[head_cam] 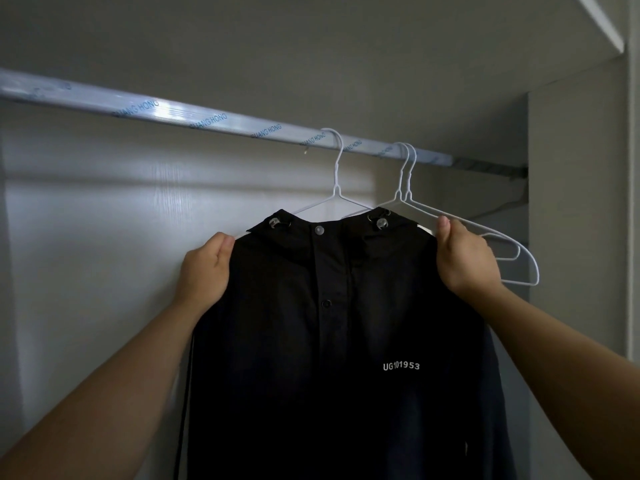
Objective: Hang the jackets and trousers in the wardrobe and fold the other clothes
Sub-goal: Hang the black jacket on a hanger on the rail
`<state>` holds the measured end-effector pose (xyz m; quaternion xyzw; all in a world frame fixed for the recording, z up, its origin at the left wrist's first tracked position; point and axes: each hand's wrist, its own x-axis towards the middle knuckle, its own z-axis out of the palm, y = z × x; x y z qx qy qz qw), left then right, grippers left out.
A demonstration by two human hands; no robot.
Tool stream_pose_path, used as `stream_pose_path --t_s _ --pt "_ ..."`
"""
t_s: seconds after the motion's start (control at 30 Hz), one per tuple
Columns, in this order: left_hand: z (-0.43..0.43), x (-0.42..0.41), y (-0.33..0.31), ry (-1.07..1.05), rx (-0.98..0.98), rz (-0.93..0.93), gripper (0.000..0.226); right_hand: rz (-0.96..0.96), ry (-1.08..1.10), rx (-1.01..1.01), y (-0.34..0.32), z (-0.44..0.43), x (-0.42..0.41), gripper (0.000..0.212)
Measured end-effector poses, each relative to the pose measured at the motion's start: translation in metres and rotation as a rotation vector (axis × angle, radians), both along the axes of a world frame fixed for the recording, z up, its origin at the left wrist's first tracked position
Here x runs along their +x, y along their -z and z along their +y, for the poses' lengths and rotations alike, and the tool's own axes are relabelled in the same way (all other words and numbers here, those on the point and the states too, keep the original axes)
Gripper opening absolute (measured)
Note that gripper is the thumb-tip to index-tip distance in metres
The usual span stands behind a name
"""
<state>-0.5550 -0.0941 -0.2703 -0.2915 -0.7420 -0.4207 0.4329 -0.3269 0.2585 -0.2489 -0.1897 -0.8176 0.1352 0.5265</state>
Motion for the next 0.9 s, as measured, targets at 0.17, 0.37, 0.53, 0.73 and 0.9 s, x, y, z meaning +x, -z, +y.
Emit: stream_pose_path --t_s 0.17,0.37,0.53,0.73,0.9 --pt "0.006 0.005 -0.002 -0.014 0.078 -0.080 0.046 -0.001 -0.048 0.016 -0.003 0.001 0.005 0.045" --pt "0.028 0.037 -0.029 -0.067 0.108 -0.070 0.029 -0.096 -0.157 0.082 -0.005 0.004 0.023 0.043" --pt "0.083 0.100 -0.056 -0.041 0.031 0.289 0.040 -0.037 -0.218 0.173 -0.002 -0.003 0.025 0.046" --pt "0.129 0.145 -0.090 0.039 -0.066 0.164 0.044 0.121 -0.305 0.199 0.012 -0.029 0.027 0.045" --pt "0.107 0.143 -0.112 -0.159 -0.069 0.046 0.025 0.085 -0.438 0.123 0.018 -0.080 0.029 0.051"
